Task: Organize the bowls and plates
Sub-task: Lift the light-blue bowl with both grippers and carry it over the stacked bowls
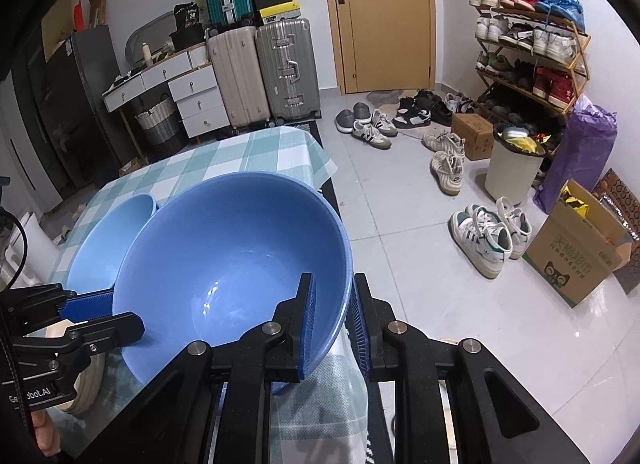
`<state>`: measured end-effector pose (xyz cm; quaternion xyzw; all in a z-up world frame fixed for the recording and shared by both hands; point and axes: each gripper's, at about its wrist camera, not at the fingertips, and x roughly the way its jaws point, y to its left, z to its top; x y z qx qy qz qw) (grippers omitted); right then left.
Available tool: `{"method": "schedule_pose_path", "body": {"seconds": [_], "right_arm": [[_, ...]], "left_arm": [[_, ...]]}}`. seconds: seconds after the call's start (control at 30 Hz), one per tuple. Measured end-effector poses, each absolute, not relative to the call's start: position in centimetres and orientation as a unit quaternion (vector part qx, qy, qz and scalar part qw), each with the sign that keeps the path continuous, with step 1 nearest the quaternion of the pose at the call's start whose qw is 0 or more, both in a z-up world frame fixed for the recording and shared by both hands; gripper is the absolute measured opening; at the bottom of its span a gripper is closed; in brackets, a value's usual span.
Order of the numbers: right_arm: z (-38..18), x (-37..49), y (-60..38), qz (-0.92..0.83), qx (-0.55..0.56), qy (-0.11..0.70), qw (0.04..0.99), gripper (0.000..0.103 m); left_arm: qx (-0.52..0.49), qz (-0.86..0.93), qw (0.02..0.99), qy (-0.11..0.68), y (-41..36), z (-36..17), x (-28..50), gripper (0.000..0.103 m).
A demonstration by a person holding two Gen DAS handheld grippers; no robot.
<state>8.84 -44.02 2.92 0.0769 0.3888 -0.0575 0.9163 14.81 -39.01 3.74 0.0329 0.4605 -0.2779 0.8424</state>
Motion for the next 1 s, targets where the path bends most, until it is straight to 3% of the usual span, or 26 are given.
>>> {"method": "schedule_pose_path", "body": {"seconds": [1.0], "right_arm": [[11.4, 5.5, -39.1, -0.062, 0.041, 0.327, 0.942, 0.019]], "left_arm": [[0.016, -0.284, 0.874, 0.393, -34.2, 12.5, 9.5, 0.031]]}}
